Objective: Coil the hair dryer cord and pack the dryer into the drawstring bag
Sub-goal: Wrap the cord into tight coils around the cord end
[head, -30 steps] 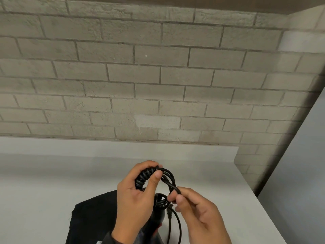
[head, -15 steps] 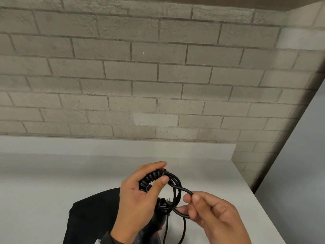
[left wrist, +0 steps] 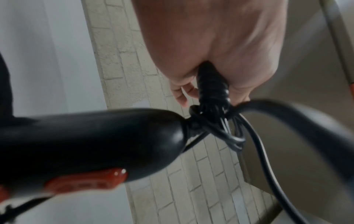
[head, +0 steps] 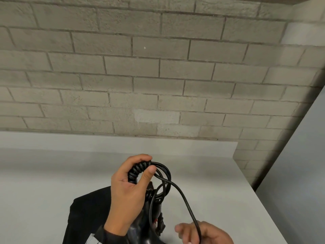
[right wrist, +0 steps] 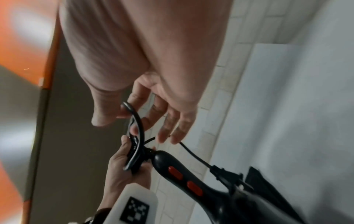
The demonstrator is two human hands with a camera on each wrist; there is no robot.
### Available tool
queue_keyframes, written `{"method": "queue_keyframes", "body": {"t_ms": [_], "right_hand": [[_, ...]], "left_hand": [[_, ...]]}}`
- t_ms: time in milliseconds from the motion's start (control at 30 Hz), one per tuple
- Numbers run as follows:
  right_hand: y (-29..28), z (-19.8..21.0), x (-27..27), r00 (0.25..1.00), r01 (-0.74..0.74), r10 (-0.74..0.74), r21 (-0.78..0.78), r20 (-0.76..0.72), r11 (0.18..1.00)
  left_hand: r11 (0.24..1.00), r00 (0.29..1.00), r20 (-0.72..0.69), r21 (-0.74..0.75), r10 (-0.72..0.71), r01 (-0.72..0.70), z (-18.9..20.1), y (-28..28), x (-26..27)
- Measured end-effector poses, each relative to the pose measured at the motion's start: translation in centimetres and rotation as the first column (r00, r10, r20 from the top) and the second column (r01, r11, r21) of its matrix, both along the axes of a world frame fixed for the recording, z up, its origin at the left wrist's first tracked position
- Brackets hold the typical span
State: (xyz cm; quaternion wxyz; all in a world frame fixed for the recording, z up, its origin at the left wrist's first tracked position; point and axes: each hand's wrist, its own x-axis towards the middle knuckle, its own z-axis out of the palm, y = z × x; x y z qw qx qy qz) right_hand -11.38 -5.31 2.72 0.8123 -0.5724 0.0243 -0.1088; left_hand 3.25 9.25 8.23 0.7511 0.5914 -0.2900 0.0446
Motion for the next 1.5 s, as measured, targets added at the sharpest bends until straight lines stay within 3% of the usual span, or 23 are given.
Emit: {"method": "queue_keyframes", "body": {"t_ms": [33, 67, 100, 200, 333, 400, 433, 467, 533, 600, 667, 733, 800, 900, 1000, 1067, 1200, 1400, 1500], "right_hand": [[1.4, 0.4, 0.3, 0.995, 0.103, -0.103, 0.112, -0.006, 0.988], [2.0, -0.8, -0.6, 0.994, 0.108, -0.111, 0.229, 0.001, 0.967], [1.9, -2.2, -1.9, 0.984, 0.172, -0.180, 0.236, 0.013, 0.956], [1.4, -3.1, -2.3, 0.968, 0.165, -0.223, 0.375, 0.117, 0.912], [-0.7, -3.6, -3.9, 0.914, 0.308, -0.397, 0.497, 0.082, 0.811], [-1.0, -3.0, -3.9, 0.902, 0.407, -0.430, 0.289, 0.019, 0.866], [-1.2, -3.7, -3.6, 0.957, 0.288, -0.289, 0.244, -0.032, 0.926], [-1.5, -4.1, -3.9, 0.945, 0.319, -0.298, 0.174, -0.135, 0.932], [-1.0, -3.7, -3.9, 0.872, 0.462, -0.456, -0.009, -0.179, 0.887], [-0.6, -3.6, -3.1, 0.789, 0.595, -0.604, -0.105, -0.115, 0.797], [-0.5, -4.1, -2.6, 0.639, 0.702, -0.767, -0.366, -0.055, 0.611], [0.5, -3.2, -1.9, 0.543, 0.773, -0.835, -0.443, 0.092, 0.454], [2.7, -1.2, -1.2, 0.490, 0.831, -0.840, -0.416, 0.235, 0.368], [5.8, 0.3, 0.1, 0.619, 0.754, -0.729, -0.481, 0.293, 0.447], [7.2, 0.5, 1.1, 0.797, 0.541, -0.591, -0.581, 0.124, 0.608], [7.2, 0.9, 1.6, 0.877, 0.401, -0.480, -0.548, 0.000, 0.734], [7.6, 1.6, 1.9, 0.912, 0.312, -0.388, -0.386, -0.136, 0.868], [6.9, 1.3, 0.8, 0.869, 0.433, -0.494, -0.487, 0.004, 0.759], [6.2, 2.3, 0.0, 0.881, 0.451, -0.459, -0.498, 0.115, 0.740]], "left_hand": [[1.000, 1.000, 0.000, 0.004, 0.008, -0.008, 0.0, 0.1, 0.0], [1.000, 1.000, 0.003, 0.013, 0.006, -0.006, 0.0, 0.1, 0.0], [1.000, 1.000, 0.007, 0.022, -0.003, 0.003, 0.0, 0.0, -0.1], [0.999, 1.000, 0.004, 0.037, -0.019, 0.019, -0.1, -0.3, -0.5], [1.000, 1.000, -0.008, 0.023, -0.005, 0.006, -0.1, -0.2, -0.1], [1.000, 1.000, -0.001, 0.027, -0.008, 0.008, 0.0, -0.1, 0.0], [1.000, 1.000, 0.003, 0.028, -0.013, 0.013, 0.0, -0.1, -0.1], [0.999, 1.000, 0.008, 0.030, -0.016, 0.016, 0.0, -0.1, -0.3], [1.000, 1.000, 0.017, 0.026, -0.016, 0.015, -0.1, -0.3, -0.5], [1.000, 1.000, 0.022, 0.019, -0.013, 0.013, -0.2, -0.5, -0.8], [1.000, 1.000, 0.023, 0.017, -0.007, 0.007, -0.2, -0.7, -1.1], [1.000, 1.000, 0.023, 0.017, 0.000, -0.001, -0.1, -0.9, -1.4], [1.000, 1.000, 0.029, 0.022, 0.003, -0.004, -0.1, -1.0, -1.5], [1.000, 0.999, 0.036, 0.031, 0.004, -0.005, 0.0, -1.0, -1.7], [0.999, 0.999, 0.051, 0.043, 0.010, -0.012, 0.0, -1.0, -1.9], [0.999, 0.998, 0.055, 0.036, 0.016, -0.018, 0.0, -0.9, -1.8], [0.999, 0.998, 0.050, 0.021, 0.034, -0.035, 0.1, -0.7, -1.6], [0.999, 0.998, 0.035, 0.012, 0.044, -0.044, -0.3, -0.6, -1.2], [0.999, 0.998, 0.039, 0.026, 0.046, -0.047, -0.5, -0.6, -1.0]]}}
